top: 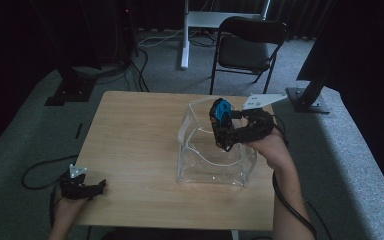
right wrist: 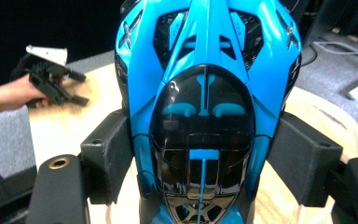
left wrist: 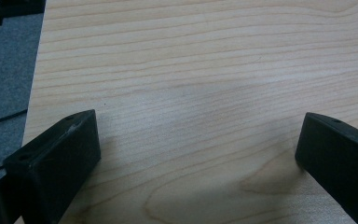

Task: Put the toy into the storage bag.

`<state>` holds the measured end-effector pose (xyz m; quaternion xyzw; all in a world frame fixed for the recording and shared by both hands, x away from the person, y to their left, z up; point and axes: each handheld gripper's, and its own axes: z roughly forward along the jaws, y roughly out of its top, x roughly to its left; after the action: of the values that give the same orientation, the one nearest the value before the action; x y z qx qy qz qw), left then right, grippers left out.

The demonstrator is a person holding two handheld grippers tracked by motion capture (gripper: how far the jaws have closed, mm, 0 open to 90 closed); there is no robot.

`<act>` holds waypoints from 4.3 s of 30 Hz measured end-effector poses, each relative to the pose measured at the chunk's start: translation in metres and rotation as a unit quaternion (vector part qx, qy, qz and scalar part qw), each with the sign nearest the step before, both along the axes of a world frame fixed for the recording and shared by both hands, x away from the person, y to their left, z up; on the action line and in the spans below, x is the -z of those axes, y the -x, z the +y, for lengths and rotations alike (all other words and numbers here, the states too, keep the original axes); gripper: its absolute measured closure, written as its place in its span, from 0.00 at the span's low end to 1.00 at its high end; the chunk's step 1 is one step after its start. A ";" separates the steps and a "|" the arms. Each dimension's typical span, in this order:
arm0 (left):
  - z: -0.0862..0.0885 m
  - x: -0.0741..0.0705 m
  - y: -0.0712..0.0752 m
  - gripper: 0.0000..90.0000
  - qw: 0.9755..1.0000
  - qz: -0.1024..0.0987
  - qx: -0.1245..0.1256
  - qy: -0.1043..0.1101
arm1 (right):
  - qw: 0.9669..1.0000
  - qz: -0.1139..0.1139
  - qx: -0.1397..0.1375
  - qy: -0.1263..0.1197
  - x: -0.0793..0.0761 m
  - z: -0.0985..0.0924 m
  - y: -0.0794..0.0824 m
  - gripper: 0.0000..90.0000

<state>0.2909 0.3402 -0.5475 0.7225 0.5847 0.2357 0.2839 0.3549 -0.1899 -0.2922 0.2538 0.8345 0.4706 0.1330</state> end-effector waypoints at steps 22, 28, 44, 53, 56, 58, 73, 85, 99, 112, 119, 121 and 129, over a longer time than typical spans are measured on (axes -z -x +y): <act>0.000 0.000 0.000 0.00 1.000 0.000 0.000 0.000 | 0.992 0.065 -0.018 0.108 0.040 0.014 -0.022 0.29; 0.000 0.000 0.000 0.00 1.000 0.000 0.000 0.000 | 0.984 0.075 -0.030 0.156 0.046 0.022 -0.023 0.29; 0.000 0.000 0.000 0.00 1.000 0.000 0.000 0.000 | 0.953 0.080 -0.074 0.283 0.058 0.042 -0.024 0.29; 0.000 0.000 0.000 0.00 1.000 0.000 0.000 0.000 | 0.938 0.088 -0.079 0.326 0.067 0.053 -0.032 0.29; 0.000 0.000 0.000 0.00 1.000 0.000 0.000 0.000 | 0.933 0.090 -0.083 0.338 0.069 0.057 -0.034 0.29; 0.000 0.000 0.000 0.00 1.000 0.000 0.000 0.000 | 0.928 0.088 -0.095 0.349 0.069 0.059 -0.034 0.29; 0.000 0.000 0.000 0.00 1.000 0.000 0.000 0.000 | 0.896 0.094 -0.130 0.413 0.081 0.082 -0.038 0.29; 0.000 0.000 0.000 0.00 1.000 0.000 0.000 0.000 | 0.878 0.103 -0.132 0.449 0.096 0.091 -0.044 0.29; 0.000 0.000 0.000 0.00 1.000 0.000 0.001 -0.001 | 0.865 0.110 -0.129 0.473 0.108 0.094 -0.048 0.29; 0.000 0.000 0.000 0.00 1.000 0.000 0.000 0.000 | 0.848 0.114 -0.131 0.500 0.120 0.100 -0.052 0.29; 0.000 0.000 0.000 0.00 1.000 0.000 0.000 0.000 | 0.843 0.114 -0.146 0.505 0.122 0.102 -0.054 0.29; 0.000 0.000 0.000 0.00 1.000 0.000 0.000 0.000 | 0.844 0.118 -0.139 0.505 0.123 0.102 -0.054 0.29; 0.000 0.000 0.000 0.00 1.000 0.000 0.000 0.000 | 0.837 0.121 -0.142 0.514 0.128 0.102 -0.055 0.29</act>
<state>0.2908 0.3402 -0.5475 0.7225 0.5847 0.2357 0.2839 0.4103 -0.0876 -0.4198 0.0827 0.9927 -0.0465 0.0743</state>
